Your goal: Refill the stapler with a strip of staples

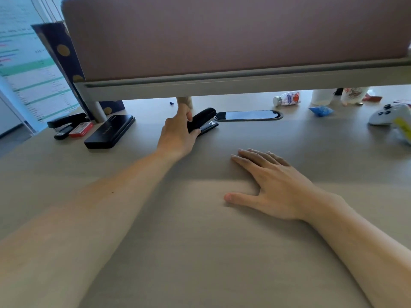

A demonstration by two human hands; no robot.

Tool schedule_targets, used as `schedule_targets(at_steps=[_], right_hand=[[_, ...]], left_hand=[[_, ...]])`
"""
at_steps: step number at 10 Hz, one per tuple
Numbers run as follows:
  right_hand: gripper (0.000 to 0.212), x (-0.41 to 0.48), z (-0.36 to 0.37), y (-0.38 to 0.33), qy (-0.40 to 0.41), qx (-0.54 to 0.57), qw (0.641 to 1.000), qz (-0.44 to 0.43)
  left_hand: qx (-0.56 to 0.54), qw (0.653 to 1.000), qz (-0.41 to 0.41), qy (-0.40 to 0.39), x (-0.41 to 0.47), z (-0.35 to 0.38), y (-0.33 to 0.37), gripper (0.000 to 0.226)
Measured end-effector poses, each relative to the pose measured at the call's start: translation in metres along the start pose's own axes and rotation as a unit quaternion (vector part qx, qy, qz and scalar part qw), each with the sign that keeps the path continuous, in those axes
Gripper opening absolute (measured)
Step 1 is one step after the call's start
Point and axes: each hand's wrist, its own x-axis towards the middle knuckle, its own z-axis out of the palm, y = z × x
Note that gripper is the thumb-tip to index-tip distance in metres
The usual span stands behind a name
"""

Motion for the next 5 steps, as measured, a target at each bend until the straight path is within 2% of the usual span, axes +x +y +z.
schedule_targets(at_steps=[5], right_hand=[[0.121,-0.0004,-0.0023,-0.0019,-0.008,-0.007,1.000,0.005]], left_hand=[[-0.006,0.999,0.029,0.021,0.0053,0.0087,-0.0001,0.034]])
